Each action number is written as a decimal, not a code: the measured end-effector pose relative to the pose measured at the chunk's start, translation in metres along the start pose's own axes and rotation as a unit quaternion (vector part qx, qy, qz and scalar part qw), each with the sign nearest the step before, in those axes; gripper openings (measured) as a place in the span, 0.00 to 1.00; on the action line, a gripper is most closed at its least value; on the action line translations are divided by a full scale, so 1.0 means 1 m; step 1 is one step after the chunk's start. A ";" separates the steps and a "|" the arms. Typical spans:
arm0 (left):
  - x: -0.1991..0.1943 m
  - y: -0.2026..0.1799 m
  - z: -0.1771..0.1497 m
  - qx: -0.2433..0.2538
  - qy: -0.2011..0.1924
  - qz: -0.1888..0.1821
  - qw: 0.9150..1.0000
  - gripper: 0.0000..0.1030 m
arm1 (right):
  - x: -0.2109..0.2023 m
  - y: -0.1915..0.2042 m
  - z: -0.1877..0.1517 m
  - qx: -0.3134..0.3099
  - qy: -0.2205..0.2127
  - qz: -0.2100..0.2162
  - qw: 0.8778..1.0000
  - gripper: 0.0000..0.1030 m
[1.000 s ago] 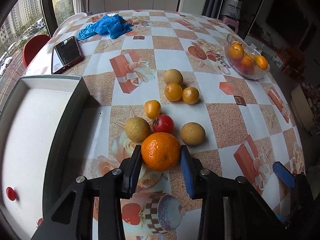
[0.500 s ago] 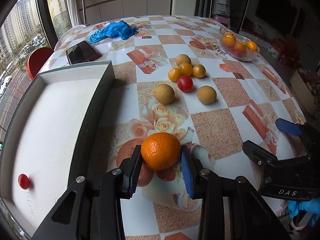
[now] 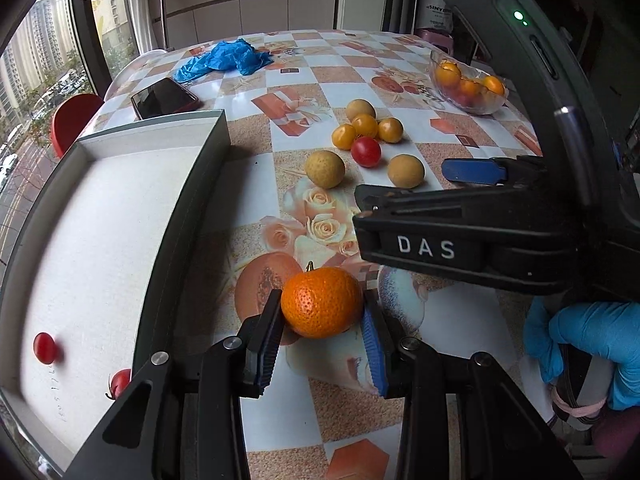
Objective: Organize fruits
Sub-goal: 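Grasp the large orange with the left tool while the right grasps a yellow pear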
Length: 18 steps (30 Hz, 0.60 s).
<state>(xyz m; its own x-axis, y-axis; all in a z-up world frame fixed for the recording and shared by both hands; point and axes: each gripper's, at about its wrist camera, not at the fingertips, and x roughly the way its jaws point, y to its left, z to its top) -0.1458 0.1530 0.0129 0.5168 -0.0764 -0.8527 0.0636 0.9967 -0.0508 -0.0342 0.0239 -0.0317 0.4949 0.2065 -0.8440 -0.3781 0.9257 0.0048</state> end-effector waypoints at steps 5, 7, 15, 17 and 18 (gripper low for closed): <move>0.000 0.000 -0.001 0.000 -0.002 -0.001 1.000 0.38 | -0.002 0.000 0.003 -0.004 -0.011 0.013 1.000 0.31; 0.000 0.000 -0.001 -0.001 -0.002 0.000 1.000 0.38 | -0.007 -0.005 -0.002 0.006 -0.012 0.032 0.999 0.31; 0.000 -0.003 -0.002 0.006 -0.006 0.008 1.000 0.38 | -0.037 -0.031 -0.048 0.038 -0.028 0.032 0.998 0.31; 0.000 -0.004 -0.002 0.008 -0.007 0.011 1.000 0.38 | -0.044 -0.037 -0.059 0.045 -0.034 0.025 0.998 0.31; -0.001 -0.004 -0.002 0.007 -0.008 0.011 1.000 0.38 | -0.047 -0.040 -0.063 0.049 -0.037 0.024 0.998 0.31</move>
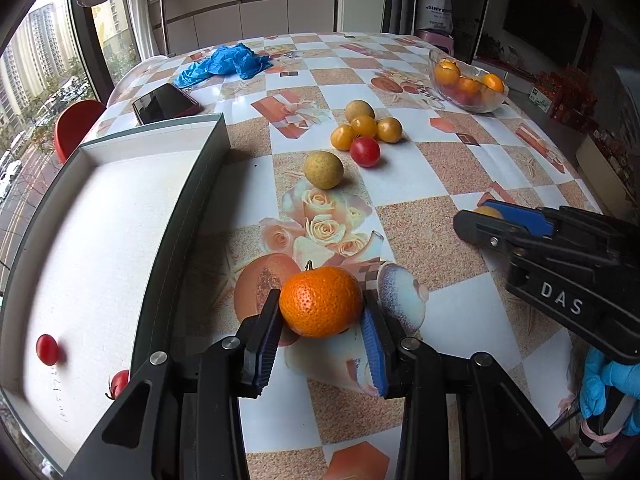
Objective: Organize fruits
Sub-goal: 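Grasp the large orange with the left tool while the right grasps a yellow pear, then carry the orange and pear into the white tray and open both tools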
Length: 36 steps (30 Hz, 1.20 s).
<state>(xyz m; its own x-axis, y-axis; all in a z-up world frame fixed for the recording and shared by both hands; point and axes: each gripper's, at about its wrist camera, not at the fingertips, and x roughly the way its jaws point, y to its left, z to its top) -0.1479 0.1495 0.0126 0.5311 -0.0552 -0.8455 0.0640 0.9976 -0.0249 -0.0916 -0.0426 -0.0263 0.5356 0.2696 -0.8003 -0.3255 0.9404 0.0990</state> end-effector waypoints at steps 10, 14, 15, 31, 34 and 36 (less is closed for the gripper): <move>-0.013 0.002 0.000 -0.008 -0.012 -0.011 1.000 0.37 | -0.021 -0.008 -0.013 0.026 -0.005 0.007 1.000 0.31; -0.029 0.006 0.005 -0.014 -0.030 -0.016 0.999 0.37 | -0.028 0.001 -0.007 0.017 -0.013 0.009 1.000 0.31; -0.034 0.008 0.005 -0.016 -0.035 -0.017 0.999 0.37 | -0.030 0.004 -0.006 0.014 -0.015 0.010 1.000 0.31; -0.069 0.064 0.003 -0.060 -0.080 -0.004 0.995 0.37 | -0.041 0.073 0.019 -0.038 -0.020 0.036 0.998 0.31; -0.071 0.080 0.000 -0.071 -0.083 0.001 0.994 0.37 | -0.041 0.090 0.024 -0.051 -0.019 0.043 0.998 0.31; -0.071 0.091 -0.002 -0.081 -0.085 0.003 0.993 0.37 | -0.040 0.102 0.027 -0.058 -0.017 0.048 0.997 0.31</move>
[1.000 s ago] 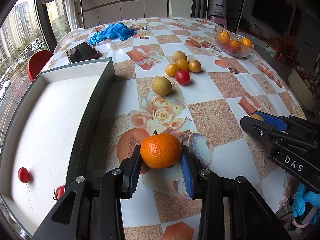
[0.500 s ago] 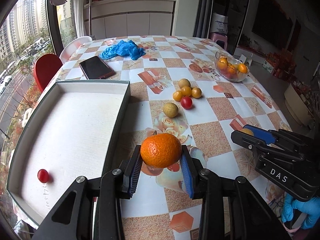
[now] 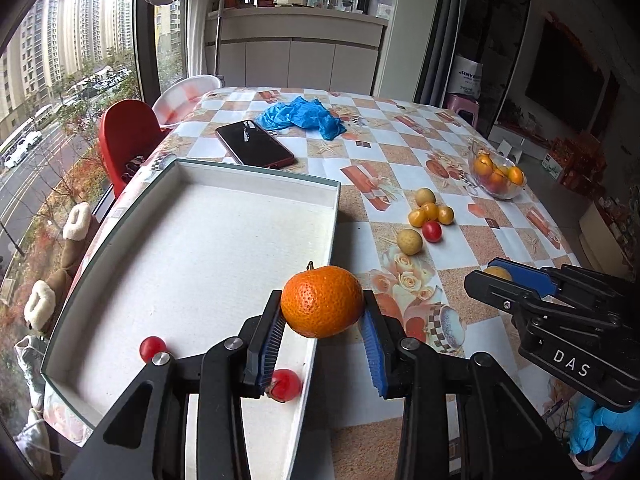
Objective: Organize fruits
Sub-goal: 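Carry the orange and pear into the white tray and open both tools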
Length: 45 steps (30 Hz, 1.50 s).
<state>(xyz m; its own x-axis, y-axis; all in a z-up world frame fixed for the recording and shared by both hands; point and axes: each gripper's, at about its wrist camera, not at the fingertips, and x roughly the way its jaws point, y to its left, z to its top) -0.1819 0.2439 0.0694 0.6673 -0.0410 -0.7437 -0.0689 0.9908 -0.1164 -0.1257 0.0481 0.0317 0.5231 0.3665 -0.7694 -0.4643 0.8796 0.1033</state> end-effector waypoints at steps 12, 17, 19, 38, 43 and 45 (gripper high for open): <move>0.005 0.071 -0.001 -0.050 -0.008 0.039 0.998 0.37 | 0.027 0.067 0.026 -0.048 0.020 0.035 0.998 0.31; 0.013 0.092 -0.004 -0.069 -0.003 0.049 0.996 0.37 | 0.041 0.090 0.031 -0.067 0.031 0.046 0.996 0.31; 0.017 0.097 -0.006 -0.077 0.000 0.050 0.996 0.37 | 0.046 0.098 0.032 -0.070 0.036 0.051 0.996 0.31; 0.039 0.104 -0.021 -0.107 0.010 0.051 0.993 0.37 | 0.089 0.107 0.036 -0.088 0.083 0.033 0.992 0.31; 0.039 0.104 -0.019 -0.108 0.011 0.050 0.993 0.38 | 0.095 0.107 0.038 -0.088 0.087 0.034 0.992 0.31; 0.039 0.105 -0.018 -0.106 0.014 0.050 0.993 0.38 | 0.095 0.108 0.038 -0.090 0.087 0.035 0.992 0.31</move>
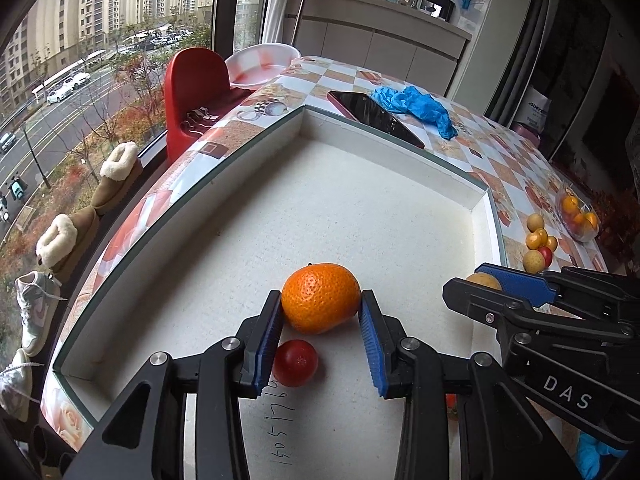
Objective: Organize fruits
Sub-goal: 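Carry the orange and pear into the white tray and open both tools, then move both open tools back to the remaining fruits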
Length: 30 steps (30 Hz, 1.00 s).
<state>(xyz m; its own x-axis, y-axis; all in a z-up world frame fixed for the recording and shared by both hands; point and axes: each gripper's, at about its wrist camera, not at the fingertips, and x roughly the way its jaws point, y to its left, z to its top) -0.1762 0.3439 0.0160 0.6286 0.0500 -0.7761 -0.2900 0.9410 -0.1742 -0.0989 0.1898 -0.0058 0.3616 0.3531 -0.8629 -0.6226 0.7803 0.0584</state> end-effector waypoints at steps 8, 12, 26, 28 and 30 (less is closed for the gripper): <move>-0.002 0.007 0.002 -0.007 -0.004 0.012 1.000 0.53 | -0.010 -0.007 0.004 0.013 -0.015 0.007 1.000 0.60; -0.001 0.005 0.002 -0.004 0.001 0.021 1.000 0.76 | -0.019 -0.010 0.005 0.016 -0.028 0.002 0.999 0.80; -0.027 -0.024 0.012 0.019 -0.022 0.015 0.999 0.95 | -0.053 -0.072 -0.016 0.064 -0.066 -0.037 0.995 0.93; -0.029 -0.032 0.013 0.023 -0.022 0.008 0.999 0.95 | -0.056 -0.088 -0.026 0.074 -0.061 -0.047 0.994 0.93; -0.032 -0.041 0.014 0.031 -0.020 0.000 0.999 0.95 | -0.057 -0.106 -0.038 0.090 -0.052 -0.058 0.993 0.93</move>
<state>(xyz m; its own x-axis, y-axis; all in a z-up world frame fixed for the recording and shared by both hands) -0.1742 0.3081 0.0560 0.6573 0.0628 -0.7510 -0.2458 0.9599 -0.1348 -0.0799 0.0676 0.0181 0.4992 0.2991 -0.8132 -0.4416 0.8953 0.0582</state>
